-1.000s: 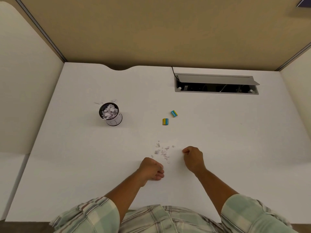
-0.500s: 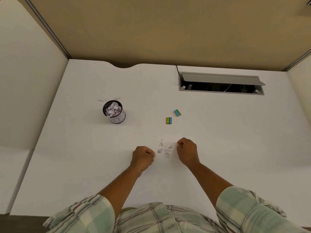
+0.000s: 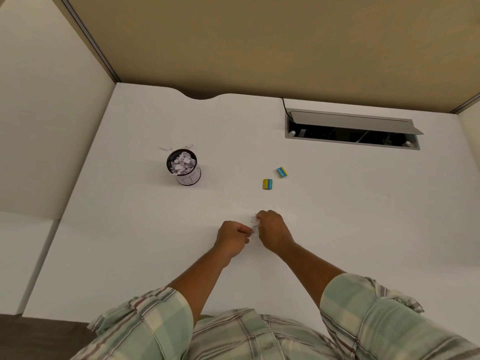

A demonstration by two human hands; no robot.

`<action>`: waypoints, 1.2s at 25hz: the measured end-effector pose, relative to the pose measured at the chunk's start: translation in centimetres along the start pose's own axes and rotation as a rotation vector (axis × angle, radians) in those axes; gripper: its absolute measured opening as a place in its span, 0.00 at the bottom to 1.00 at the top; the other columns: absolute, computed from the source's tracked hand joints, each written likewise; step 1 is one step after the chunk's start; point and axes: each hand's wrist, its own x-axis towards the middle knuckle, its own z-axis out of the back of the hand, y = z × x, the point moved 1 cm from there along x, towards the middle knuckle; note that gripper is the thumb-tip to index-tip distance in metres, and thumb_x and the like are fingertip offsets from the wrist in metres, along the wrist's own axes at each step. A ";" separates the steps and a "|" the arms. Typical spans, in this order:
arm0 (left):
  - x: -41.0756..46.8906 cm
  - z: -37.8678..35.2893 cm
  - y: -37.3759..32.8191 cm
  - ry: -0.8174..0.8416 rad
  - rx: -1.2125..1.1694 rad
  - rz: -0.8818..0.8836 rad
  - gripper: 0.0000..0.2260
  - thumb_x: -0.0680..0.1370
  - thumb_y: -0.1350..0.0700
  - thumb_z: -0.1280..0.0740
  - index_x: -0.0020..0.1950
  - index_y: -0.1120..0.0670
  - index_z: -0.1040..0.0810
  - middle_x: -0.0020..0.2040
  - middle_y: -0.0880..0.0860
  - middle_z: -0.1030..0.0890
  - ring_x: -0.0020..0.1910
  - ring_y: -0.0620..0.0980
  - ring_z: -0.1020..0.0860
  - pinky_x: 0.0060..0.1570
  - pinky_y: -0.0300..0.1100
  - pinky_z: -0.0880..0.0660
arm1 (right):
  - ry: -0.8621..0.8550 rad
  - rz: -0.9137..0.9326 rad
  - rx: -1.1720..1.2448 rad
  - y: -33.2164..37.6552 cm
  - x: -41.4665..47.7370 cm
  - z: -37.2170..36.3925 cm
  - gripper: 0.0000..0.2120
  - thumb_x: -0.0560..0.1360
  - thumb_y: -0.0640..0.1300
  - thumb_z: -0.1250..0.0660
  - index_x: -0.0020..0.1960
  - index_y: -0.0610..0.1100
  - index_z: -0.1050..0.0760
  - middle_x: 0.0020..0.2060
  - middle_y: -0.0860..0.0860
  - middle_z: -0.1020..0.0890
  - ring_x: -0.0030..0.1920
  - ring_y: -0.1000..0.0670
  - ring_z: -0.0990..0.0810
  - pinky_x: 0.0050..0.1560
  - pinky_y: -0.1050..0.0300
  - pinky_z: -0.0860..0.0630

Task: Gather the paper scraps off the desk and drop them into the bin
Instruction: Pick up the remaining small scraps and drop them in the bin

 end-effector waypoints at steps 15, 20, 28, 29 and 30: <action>-0.1 4.2 1.6 -0.270 0.566 -0.251 0.11 0.80 0.60 0.35 0.61 0.53 0.18 0.61 0.52 0.22 0.62 0.52 0.23 0.62 0.48 0.22 | -0.004 0.413 -0.473 0.4 -2.3 -1.7 0.11 0.79 0.37 0.39 0.60 0.38 0.26 0.58 0.40 0.24 0.58 0.40 0.26 0.46 0.48 0.21; -0.4 4.0 2.1 -0.259 0.620 -0.258 0.11 0.80 0.61 0.36 0.59 0.54 0.18 0.61 0.52 0.23 0.63 0.52 0.25 0.59 0.47 0.22 | -0.029 0.422 -0.481 -2.1 -4.8 -1.0 0.08 0.74 0.31 0.39 0.49 0.38 0.24 0.51 0.42 0.22 0.52 0.41 0.24 0.37 0.49 0.23; -0.5 4.2 2.3 -0.267 0.648 -0.269 0.11 0.80 0.61 0.36 0.59 0.54 0.17 0.60 0.52 0.23 0.62 0.52 0.25 0.59 0.47 0.21 | 0.054 0.390 -0.519 -3.7 -6.6 -1.1 0.14 0.76 0.30 0.38 0.60 0.39 0.27 0.61 0.43 0.27 0.59 0.42 0.28 0.39 0.52 0.21; -0.5 4.3 2.5 -0.266 0.651 -0.266 0.11 0.80 0.61 0.36 0.59 0.54 0.17 0.60 0.52 0.23 0.63 0.52 0.25 0.59 0.47 0.21 | 0.063 0.397 -0.531 -3.5 -6.4 -1.2 0.12 0.75 0.29 0.39 0.56 0.38 0.26 0.59 0.43 0.26 0.57 0.42 0.27 0.37 0.52 0.23; -0.4 4.5 2.6 -0.265 0.658 -0.269 0.11 0.80 0.61 0.36 0.59 0.54 0.17 0.60 0.53 0.23 0.63 0.52 0.26 0.59 0.47 0.21 | 0.070 0.405 -0.541 -3.3 -6.2 -1.2 0.10 0.75 0.28 0.39 0.53 0.38 0.26 0.56 0.42 0.25 0.55 0.42 0.27 0.35 0.51 0.25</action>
